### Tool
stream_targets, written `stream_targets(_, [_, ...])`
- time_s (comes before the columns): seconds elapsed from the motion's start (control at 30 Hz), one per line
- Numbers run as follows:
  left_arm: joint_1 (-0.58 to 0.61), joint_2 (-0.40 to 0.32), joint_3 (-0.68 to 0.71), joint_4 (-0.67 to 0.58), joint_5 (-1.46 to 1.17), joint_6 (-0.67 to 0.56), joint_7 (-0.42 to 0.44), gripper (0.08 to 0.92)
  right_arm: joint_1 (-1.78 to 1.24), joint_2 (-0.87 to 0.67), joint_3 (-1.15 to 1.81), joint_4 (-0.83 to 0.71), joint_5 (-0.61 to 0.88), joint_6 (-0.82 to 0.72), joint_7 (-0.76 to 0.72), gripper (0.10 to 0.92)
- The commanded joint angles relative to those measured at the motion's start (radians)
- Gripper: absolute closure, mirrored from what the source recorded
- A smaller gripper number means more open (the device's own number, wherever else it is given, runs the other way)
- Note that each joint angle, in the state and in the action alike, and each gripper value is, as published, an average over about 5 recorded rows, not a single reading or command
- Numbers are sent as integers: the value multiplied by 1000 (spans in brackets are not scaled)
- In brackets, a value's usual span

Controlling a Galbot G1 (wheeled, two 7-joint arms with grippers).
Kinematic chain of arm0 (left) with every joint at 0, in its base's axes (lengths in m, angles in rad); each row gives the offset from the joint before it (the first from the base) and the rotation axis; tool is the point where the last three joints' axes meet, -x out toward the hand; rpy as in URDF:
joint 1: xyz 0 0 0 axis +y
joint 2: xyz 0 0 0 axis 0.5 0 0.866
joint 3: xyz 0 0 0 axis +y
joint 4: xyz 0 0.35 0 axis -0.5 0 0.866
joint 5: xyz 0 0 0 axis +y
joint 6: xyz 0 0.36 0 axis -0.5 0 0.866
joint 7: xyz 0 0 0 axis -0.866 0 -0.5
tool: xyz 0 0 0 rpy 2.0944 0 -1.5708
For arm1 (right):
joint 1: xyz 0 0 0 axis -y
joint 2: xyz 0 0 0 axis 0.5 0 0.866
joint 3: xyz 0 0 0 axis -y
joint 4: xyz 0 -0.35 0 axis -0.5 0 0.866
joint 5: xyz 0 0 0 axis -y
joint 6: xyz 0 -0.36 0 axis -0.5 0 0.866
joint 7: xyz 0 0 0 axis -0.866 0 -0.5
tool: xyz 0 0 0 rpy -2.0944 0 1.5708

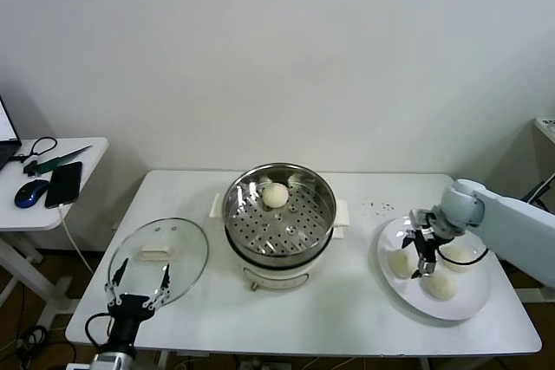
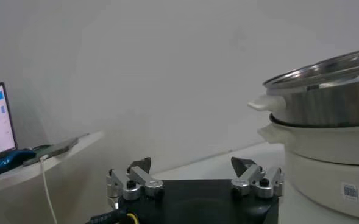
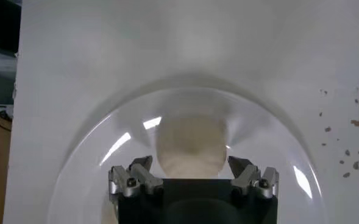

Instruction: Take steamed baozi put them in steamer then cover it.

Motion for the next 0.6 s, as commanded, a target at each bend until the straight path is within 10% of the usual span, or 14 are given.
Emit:
stream_targets(0.03, [0, -2, 3, -2, 3, 1, 0, 177, -30, 15, 26, -21, -14, 0, 0, 204])
stream_targets(0.6, [3, -10, 10, -8, 5, 2, 1, 177, 164, -31, -70, 24, 84, -5, 7, 321])
